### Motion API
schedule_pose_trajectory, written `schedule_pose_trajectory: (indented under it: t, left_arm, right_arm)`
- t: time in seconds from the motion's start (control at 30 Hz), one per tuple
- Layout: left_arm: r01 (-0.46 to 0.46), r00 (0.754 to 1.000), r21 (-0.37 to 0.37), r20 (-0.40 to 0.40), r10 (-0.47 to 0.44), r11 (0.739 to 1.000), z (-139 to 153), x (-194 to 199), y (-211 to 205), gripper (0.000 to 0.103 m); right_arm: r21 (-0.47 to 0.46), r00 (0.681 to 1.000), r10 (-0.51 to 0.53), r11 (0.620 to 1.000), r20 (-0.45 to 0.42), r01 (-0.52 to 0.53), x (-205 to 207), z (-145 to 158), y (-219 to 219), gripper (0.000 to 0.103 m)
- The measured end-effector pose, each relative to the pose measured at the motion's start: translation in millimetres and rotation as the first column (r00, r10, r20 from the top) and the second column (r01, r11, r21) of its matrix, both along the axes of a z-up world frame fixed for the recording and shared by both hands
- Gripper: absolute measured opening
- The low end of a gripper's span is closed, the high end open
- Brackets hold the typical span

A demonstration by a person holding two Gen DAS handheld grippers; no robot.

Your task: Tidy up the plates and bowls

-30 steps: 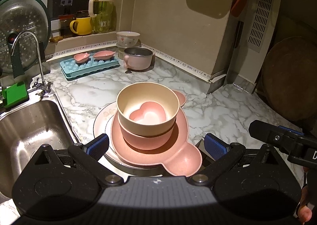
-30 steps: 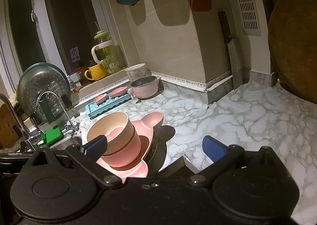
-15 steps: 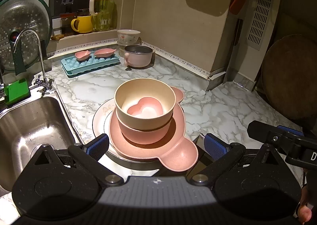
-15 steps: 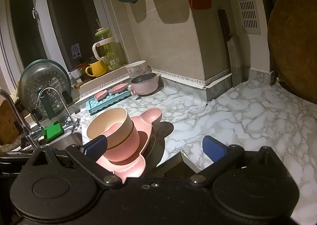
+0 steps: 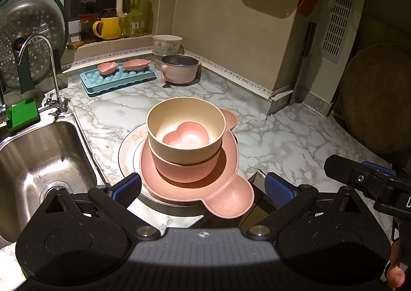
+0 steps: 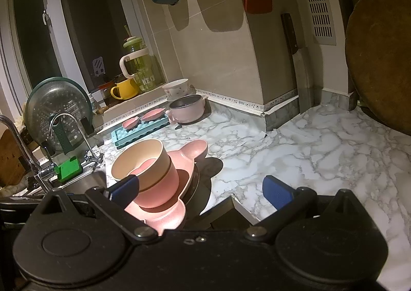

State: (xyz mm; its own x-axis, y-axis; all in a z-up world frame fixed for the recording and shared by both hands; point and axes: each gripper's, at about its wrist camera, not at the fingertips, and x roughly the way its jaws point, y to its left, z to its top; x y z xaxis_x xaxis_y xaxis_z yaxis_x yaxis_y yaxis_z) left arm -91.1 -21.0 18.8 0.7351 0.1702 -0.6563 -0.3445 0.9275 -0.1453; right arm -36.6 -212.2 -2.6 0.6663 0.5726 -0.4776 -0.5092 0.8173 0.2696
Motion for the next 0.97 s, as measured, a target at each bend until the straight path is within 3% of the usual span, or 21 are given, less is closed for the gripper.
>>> schedule_pose_trajectory:
  t: [0.97]
  left_arm:
    - [0.009,1.0,-0.002,-0.012,-0.009,1.0,-3.3,4.5,-1.4,0.103]
  right_arm:
    - [-0.008,1.0,-0.004,1.0,-0.017,0.004,2.3,-1.2,-9.4,0.103]
